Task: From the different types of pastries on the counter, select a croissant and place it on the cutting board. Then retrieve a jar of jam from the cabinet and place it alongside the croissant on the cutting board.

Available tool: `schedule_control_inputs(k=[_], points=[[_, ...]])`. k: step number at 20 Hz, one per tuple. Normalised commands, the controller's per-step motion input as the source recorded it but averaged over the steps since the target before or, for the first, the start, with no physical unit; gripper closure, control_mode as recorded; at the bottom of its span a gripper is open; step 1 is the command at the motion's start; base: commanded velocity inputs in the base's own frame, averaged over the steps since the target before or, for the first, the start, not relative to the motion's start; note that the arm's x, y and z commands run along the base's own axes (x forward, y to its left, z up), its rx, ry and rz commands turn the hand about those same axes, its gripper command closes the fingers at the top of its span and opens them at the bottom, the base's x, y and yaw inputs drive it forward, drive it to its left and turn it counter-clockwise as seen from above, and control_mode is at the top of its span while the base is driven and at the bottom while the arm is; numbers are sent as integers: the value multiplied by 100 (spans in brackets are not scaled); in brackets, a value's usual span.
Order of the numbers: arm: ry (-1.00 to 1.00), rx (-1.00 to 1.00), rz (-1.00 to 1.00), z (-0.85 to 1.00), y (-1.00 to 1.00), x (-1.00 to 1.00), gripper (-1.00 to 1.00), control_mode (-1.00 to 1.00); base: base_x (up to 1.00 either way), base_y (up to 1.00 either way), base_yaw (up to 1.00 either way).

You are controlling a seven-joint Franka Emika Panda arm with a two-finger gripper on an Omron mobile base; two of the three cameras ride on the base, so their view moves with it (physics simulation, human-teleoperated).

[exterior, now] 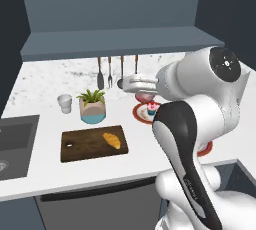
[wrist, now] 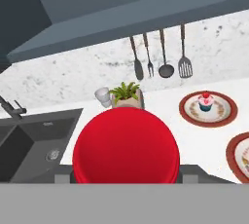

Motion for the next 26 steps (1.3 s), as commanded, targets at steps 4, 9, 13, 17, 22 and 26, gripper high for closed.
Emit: schedule_control_inputs(k=[4,9,13,17,22,26], points=[[6,0,14,-83,84,54,100,-100,0,0,0],[13,-1,13,-95,60,74,100,-100,0,0,0],[17,-11,15,-100,50,94,100,-100,0,0,0],[8,-26,13,-98,36,95,100,-100,0,0,0],[2,-32,12,-62,44,73,100,-100,0,0,0],[0,2,4,-36,8,57,100,-100,0,0,0]])
